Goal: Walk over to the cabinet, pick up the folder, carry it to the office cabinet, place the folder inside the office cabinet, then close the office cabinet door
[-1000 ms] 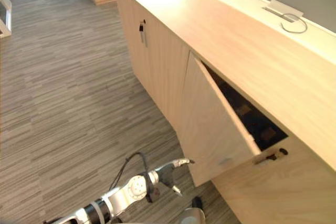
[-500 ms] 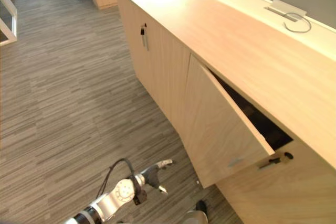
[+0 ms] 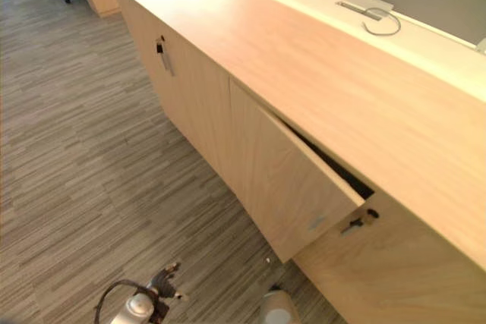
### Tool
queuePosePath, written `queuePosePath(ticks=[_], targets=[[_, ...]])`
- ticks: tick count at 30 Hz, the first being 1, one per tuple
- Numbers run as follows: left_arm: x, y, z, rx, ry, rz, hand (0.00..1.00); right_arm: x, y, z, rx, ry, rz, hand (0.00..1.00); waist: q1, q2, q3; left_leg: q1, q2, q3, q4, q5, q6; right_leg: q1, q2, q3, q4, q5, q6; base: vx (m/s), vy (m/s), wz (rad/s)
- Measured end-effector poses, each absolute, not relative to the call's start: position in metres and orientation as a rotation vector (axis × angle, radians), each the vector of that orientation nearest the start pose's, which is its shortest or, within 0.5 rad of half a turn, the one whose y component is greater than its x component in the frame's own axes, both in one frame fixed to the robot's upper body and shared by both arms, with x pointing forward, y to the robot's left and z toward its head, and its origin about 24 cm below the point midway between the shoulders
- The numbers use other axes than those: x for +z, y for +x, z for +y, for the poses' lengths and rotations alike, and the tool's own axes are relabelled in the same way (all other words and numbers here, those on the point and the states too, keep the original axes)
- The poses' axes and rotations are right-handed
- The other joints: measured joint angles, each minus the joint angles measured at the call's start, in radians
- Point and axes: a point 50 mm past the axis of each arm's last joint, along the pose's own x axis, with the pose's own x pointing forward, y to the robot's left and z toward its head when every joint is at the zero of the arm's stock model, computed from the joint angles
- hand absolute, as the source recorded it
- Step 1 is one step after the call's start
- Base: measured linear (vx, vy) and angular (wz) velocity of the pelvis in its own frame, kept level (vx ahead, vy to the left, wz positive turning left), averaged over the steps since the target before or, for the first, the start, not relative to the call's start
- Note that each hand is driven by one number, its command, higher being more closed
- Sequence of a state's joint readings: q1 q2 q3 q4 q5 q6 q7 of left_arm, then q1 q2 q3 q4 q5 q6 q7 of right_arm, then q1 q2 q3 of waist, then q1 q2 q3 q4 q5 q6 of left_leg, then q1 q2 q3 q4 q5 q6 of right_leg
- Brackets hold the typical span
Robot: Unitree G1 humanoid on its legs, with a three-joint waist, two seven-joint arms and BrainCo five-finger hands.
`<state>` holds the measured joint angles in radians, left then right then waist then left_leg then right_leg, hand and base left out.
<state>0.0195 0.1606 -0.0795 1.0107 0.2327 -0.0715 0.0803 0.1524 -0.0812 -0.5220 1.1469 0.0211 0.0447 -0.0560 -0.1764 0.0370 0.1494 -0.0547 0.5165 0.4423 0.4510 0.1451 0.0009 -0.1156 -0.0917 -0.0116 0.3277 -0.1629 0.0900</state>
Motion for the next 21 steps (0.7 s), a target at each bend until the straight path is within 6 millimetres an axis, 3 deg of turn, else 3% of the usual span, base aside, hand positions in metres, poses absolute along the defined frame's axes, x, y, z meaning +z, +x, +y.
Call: queuePosePath(ticks=[1, 2, 3, 4, 7, 9, 13, 15, 21], targets=[[-0.148, 0.129, 0.201, -0.007, 0.404, 0.969, 0.00, -0.168, 0.027, -0.239, -0.629, 0.195, 1.269, 0.00, 0.015, -0.004, 0.014, -0.029, -0.004, -0.050, 0.092, 0.015, -0.024, 0.019, 0.007, 0.034, -0.007, 0.001, -0.014, 0.10, -0.231, -0.54], [-0.150, 0.126, 0.198, 0.012, 0.380, 0.982, 0.00, -0.166, 0.031, -0.244, -0.630, 0.180, 1.254, 0.00, 0.025, 0.001, 0.018, -0.045, -0.030, -0.073, 0.155, -0.050, -0.057, 0.023, 0.008, 0.060, -0.012, 0.005, -0.021, 0.10, -0.122, -0.78], [-0.151, 0.121, 0.196, 0.075, 0.333, 0.991, 0.00, -0.164, 0.039, -0.249, -0.634, 0.165, 1.229, 0.00, 0.038, 0.007, 0.029, -0.059, -0.104, -0.110, 0.233, -0.191, -0.080, 0.034, 0.007, 0.102, -0.026, 0.009, -0.030, 0.14, 0.049, -0.95], [-0.151, 0.122, 0.198, 0.116, 0.315, 0.988, 0.00, -0.163, 0.045, -0.248, -0.630, 0.165, 1.216, 0.00, 0.055, 0.007, 0.030, -0.063, -0.180, -0.124, 0.255, -0.293, -0.079, 0.048, 0.019, 0.143, -0.035, 0.008, -0.040, 0.12, 0.083, -0.96], [-0.149, 0.123, 0.201, 0.217, 0.251, 0.967, 0.00, -0.164, 0.056, -0.237, -0.584, 0.155, 1.192, 0.00, 0.083, -0.001, 0.039, -0.085, -0.303, -0.201, 0.173, -0.387, -0.079, 0.082, 0.039, 0.213, -0.058, 0.002, -0.042, 0.08, 0.171, -0.94], [-0.149, 0.121, 0.198, 0.276, 0.177, 0.960, 0.00, -0.164, 0.061, -0.231, -0.547, 0.138, 1.183, 0.00, 0.103, 0.008, 0.036, -0.074, -0.340, -0.280, -0.007, -0.375, -0.085, 0.074, 0.050, 0.263, -0.059, -0.004, -0.027, 0.02, 0.202, -0.93], [-0.148, 0.118, 0.200, 0.389, 0.051, 0.943, 0.00, -0.166, 0.062, -0.215, -0.475, 0.122, 1.192, 0.00, 0.132, -0.042, 0.002, -0.008, -0.416, -0.173, -0.137, -0.345, -0.073, 0.076, -0.027, 0.248, -0.150, 0.058, -0.008, 0.13, 0.228, -0.57], [-0.151, 0.111, 0.201, 0.397, 0.016, 0.960, 0.00, -0.166, 0.063, -0.214, -0.464, 0.120, 1.191, 0.00, 0.134, -0.047, -0.017, 0.033, -0.436, -0.125, -0.192, -0.327, -0.045, 0.098, -0.047, 0.249, -0.203, 0.088, 0.005, 0.16, 0.143, -0.71], [-0.162, 0.093, 0.191, 0.277, -0.061, 1.056, 0.00, -0.169, 0.048, -0.216, -0.456, 0.126, 1.246, 0.00, 0.138, -0.022, -0.099, 0.152, -0.443, -0.052, -0.286, -0.317, -0.036, 0.126, -0.030, 0.275, -0.255, 0.111, 0.021, 0.18, 0.041, -0.59]])
